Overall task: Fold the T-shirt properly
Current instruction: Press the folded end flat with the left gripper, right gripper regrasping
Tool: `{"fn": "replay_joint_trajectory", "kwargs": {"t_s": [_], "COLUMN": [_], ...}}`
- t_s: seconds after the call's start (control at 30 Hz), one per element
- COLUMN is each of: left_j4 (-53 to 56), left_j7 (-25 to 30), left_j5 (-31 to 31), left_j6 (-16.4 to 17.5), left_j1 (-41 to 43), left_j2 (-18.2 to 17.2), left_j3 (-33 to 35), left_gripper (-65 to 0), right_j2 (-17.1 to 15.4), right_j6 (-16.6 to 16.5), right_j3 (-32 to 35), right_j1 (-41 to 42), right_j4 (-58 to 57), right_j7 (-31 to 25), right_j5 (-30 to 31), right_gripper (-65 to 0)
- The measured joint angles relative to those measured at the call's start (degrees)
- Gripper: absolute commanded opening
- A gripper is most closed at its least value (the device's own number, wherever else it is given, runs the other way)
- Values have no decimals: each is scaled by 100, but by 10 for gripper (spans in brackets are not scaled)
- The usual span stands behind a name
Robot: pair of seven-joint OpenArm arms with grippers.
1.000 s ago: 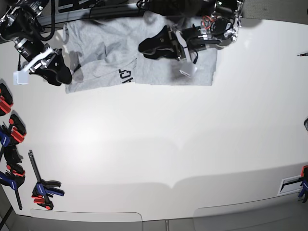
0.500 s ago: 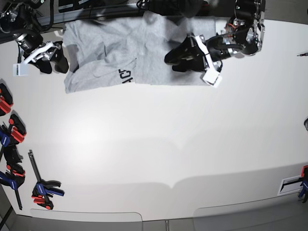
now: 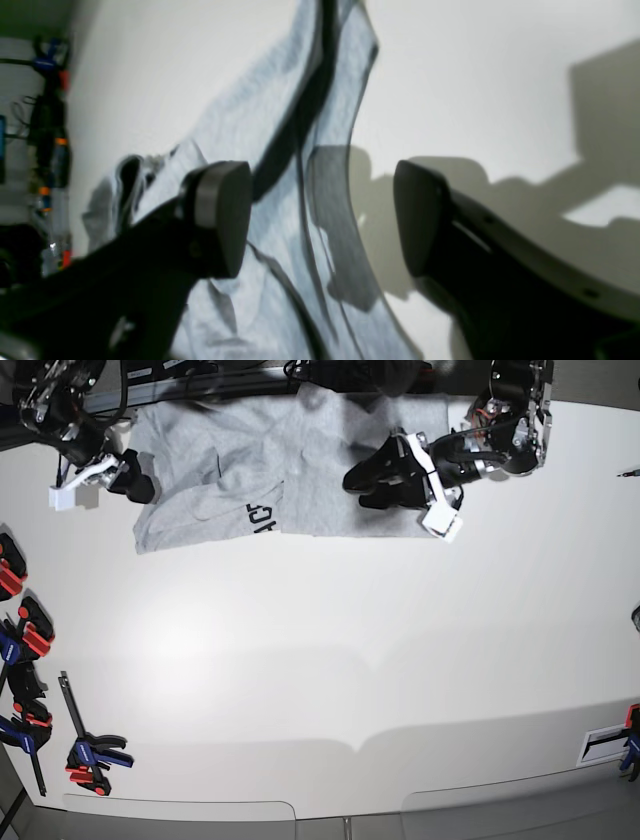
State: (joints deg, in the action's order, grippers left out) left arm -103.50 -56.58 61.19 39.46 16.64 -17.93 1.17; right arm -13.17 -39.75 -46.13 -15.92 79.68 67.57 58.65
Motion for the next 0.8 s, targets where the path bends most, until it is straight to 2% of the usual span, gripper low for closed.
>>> {"fn": "replay_joint_trajectory", "kwargs": {"t_s": [0.1, 0.4, 0.6, 0.67, 0.8], "left_j4": [0, 0, 0, 0, 0], "left_j7": [2, 2, 2, 2, -96], "left_j5": [2, 2, 2, 2, 4], "left_j6": [0, 0, -2, 0, 0], "left_j1": [2, 2, 2, 2, 4], "left_j2": [2, 2, 2, 2, 17], "left_j3": [0, 0, 0, 0, -271], "left_gripper": [-388, -388, -398, -432, -551], "right_j2": [-66, -28, -17, -22, -15], "right_j6": [-13, -15, -15, -15, -2], "right_j3": [197, 1012, 1121, 1121, 1054], "right_j1": [166, 179, 179, 179, 151], "right_j4": [-199, -203, -201, -208, -238], "right_j7": [208, 278, 282, 385, 518], "right_j5": [203, 424, 485, 553, 743], "right_gripper": [-224, -224, -239, -312, -627]}}
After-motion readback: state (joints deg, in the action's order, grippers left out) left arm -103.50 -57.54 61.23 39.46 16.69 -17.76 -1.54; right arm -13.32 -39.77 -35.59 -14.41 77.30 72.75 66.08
